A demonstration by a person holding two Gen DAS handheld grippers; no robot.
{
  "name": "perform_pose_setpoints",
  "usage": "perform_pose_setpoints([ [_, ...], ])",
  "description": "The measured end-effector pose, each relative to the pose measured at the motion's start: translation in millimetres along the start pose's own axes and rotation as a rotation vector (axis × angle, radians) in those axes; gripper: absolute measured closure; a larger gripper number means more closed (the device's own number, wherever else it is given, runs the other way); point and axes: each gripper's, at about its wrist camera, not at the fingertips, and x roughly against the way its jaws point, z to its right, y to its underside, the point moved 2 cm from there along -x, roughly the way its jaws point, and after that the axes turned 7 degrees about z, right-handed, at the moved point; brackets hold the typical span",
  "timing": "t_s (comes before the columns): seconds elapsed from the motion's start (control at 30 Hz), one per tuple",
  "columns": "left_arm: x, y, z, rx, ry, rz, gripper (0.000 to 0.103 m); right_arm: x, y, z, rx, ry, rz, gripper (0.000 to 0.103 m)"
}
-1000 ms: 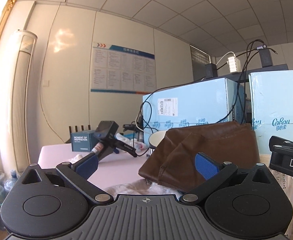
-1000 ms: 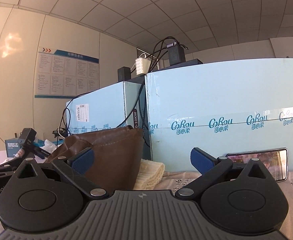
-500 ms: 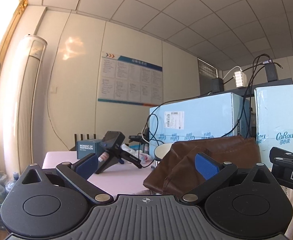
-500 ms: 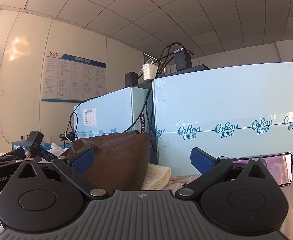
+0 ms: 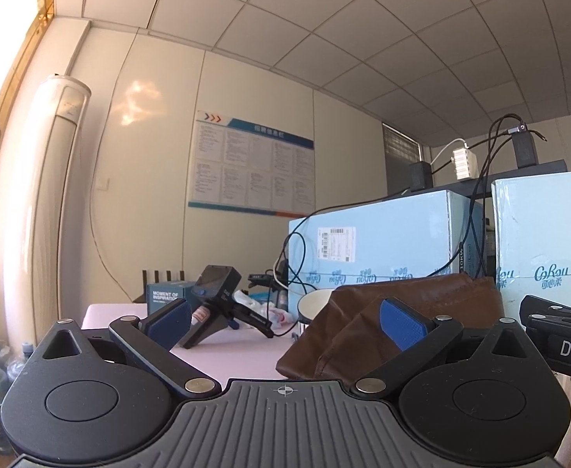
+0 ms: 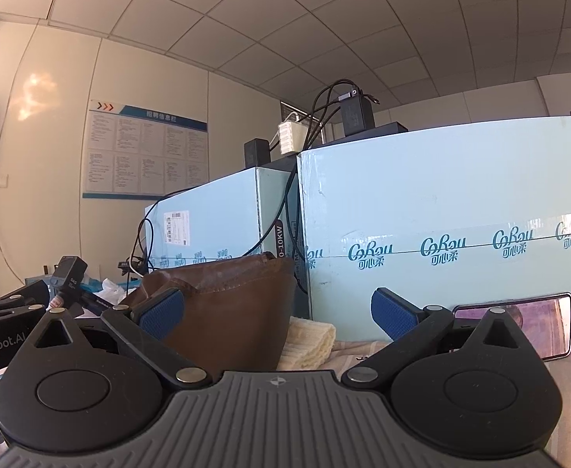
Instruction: Fold clothes
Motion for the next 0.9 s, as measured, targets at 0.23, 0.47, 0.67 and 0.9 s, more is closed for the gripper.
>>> perform_pose_setpoints([
  [0.23, -0.4, 0.4, 1.0, -0.003, 0.007, -0.003, 0.000, 1.8, 0.7, 0.2, -0.003, 0.001, 0.000, 0.000],
  [0.47, -2.2, 0.9, 1.8, -0.004, 0.012, -0.011, 0.000, 1.0, 0.3, 1.5, -0.005, -0.002, -0.005, 0.000],
  [0.67, -2.9, 1.5, 2.1, -0.007, 0.017, -0.014, 0.000, -0.2, 0.5, 1.8, -0.007, -0.003, -0.009, 0.000],
  [0.9, -2.3, 1.7, 1.6, -0.002, 0.027, -0.013, 0.000, -0.9, 0.6, 2.3, -0.010, -0.003, -0.012, 0.000],
])
